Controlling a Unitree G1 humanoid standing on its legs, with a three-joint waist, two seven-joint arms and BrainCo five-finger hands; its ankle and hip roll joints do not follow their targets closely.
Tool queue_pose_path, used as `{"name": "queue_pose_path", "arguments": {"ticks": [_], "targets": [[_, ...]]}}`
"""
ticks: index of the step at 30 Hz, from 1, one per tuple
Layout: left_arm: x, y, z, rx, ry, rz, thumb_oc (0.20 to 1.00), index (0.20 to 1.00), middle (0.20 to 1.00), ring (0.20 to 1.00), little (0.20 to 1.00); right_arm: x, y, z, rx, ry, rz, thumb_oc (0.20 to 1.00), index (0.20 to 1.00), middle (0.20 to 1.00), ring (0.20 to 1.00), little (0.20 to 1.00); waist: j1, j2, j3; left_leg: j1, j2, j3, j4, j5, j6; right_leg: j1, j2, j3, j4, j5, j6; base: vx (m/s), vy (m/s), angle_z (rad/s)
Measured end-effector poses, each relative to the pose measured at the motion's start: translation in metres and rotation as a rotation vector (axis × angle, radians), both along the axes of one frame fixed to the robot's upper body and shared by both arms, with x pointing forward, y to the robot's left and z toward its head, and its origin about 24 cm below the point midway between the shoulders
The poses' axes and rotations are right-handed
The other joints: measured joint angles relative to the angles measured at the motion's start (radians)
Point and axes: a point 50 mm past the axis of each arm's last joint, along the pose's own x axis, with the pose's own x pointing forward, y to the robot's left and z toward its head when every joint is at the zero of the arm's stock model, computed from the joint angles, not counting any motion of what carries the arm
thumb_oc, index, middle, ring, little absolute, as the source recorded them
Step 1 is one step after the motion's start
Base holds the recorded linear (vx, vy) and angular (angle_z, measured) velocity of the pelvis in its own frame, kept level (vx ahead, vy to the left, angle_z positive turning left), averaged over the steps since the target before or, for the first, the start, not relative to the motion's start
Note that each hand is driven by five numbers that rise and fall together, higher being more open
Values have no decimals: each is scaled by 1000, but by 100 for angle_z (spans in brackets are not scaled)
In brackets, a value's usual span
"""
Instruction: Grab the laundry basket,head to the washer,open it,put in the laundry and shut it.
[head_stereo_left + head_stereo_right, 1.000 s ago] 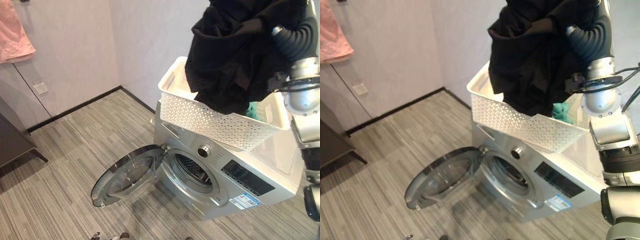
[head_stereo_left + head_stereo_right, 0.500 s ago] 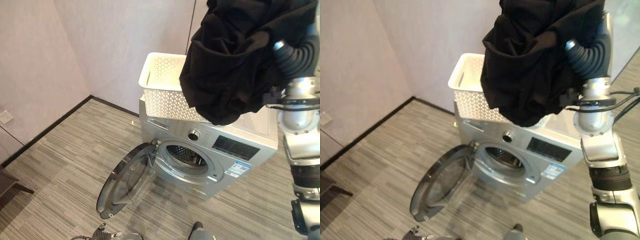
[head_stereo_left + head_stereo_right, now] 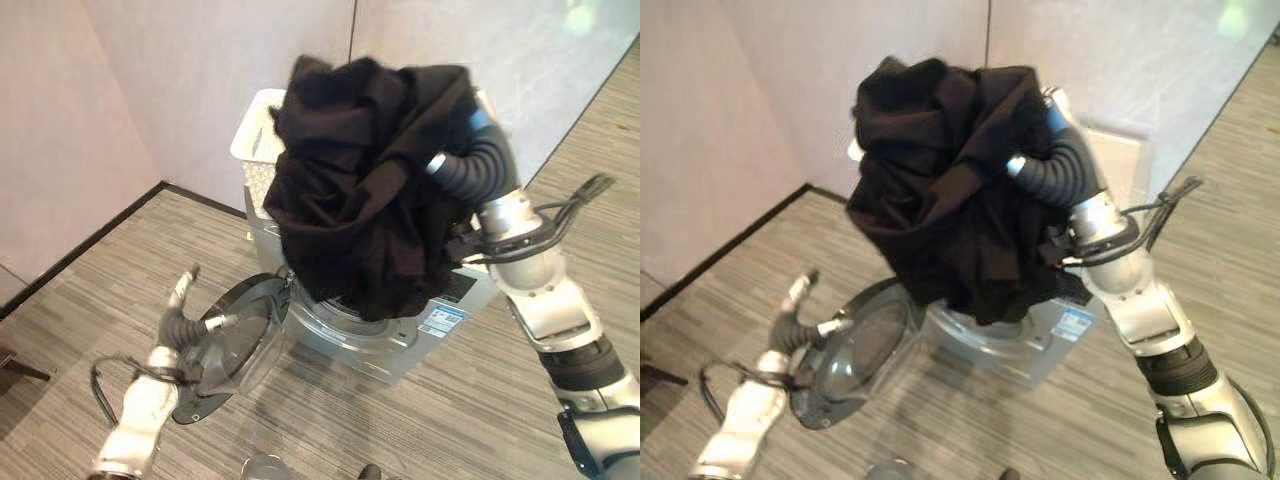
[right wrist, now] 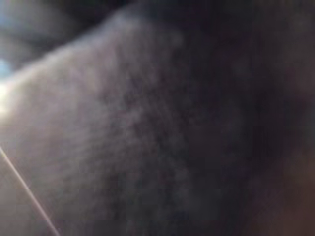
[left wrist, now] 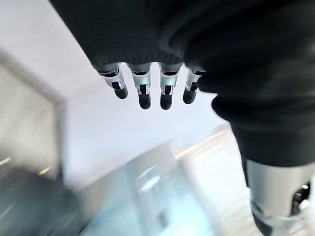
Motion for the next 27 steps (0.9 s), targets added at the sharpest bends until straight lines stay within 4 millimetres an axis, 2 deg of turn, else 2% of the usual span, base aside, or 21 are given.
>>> {"name": "queue_pose_path", "arguments": {"ticks": [1, 3, 5, 9, 13, 14, 18, 23, 27], "targets": [[1, -3, 9, 11, -29, -30, 1000, 1000, 1000, 1000, 1000, 0, 0, -1, -15, 10, 1, 200, 200, 200, 200, 200, 2, 11, -6, -4, -4, -18, -9, 8, -6, 19, 2, -21, -17, 8, 0, -48, -165, 55], [2, -12, 15, -22, -28, -100, 1000, 1000, 1000, 1000, 1000, 1, 0, -3, -37, 26, 2, 200, 200, 200, 200, 200, 4, 26, -15, -12, -6, -58, -13, 17, -9, 55, 9, -57, -60, 23, 4, -31, -150, 61], [5, -24, 16, -137, -7, -177, 1000, 1000, 1000, 1000, 1000, 4, -2, -5, -57, 63, -7, 200, 200, 200, 200, 200, 5, 32, -19, -12, -12, -94, -17, 26, -7, 91, 11, -102, -105, 33, 9, -6, -79, 60], [5, -37, 13, -248, 62, -287, 1000, 1000, 1000, 1000, 1000, 7, -6, -9, -80, 109, -20, 200, 200, 200, 200, 200, 7, 38, -22, -14, -27, -132, -34, 35, -10, 135, 11, -141, -148, 52, 18, 1, -20, 35], [4, -45, 12, -310, 114, -362, 1000, 1000, 1000, 1000, 1000, 7, -25, -21, -69, 181, -84, 200, 200, 200, 200, 200, 2, 40, -23, -12, -56, -158, -61, 51, -5, 179, 10, -174, -236, 95, 35, 15, -6, 24], [4, -47, 13, -326, 114, -381, 1000, 1000, 1000, 1000, 1000, 7, -35, -26, -55, 210, -123, 200, 200, 200, 200, 200, -3, 41, -24, -13, -66, -169, -65, 52, -4, 196, 10, -190, -267, 109, 43, 42, -7, 29], [5, -57, 9, -332, 153, -437, 1000, 1000, 1000, 1000, 1000, 6, -46, -32, -76, 255, -165, 200, 200, 200, 200, 200, -16, 53, -30, -12, -81, -174, -80, 53, -3, 209, 8, -204, -292, 126, 41, 46, -4, 13], [8, -82, 3, -342, 202, -532, 1000, 1000, 1000, 1000, 1000, 7, -47, -32, -76, 263, -176, 200, 200, 200, 200, 200, -30, 53, -30, -10, -82, -170, -81, 54, -3, 209, 8, -210, -292, 127, 43, 21, 5, 3], [20, -96, -1, -369, 214, -555, 1000, 1000, 1000, 1000, 1000, 8, -47, -33, -76, 270, -181, 200, 200, 200, 200, 200, -41, 53, -30, -10, -81, -167, -81, 54, -3, 208, 9, -210, -292, 127, 43, 0, 0, 0]]}}
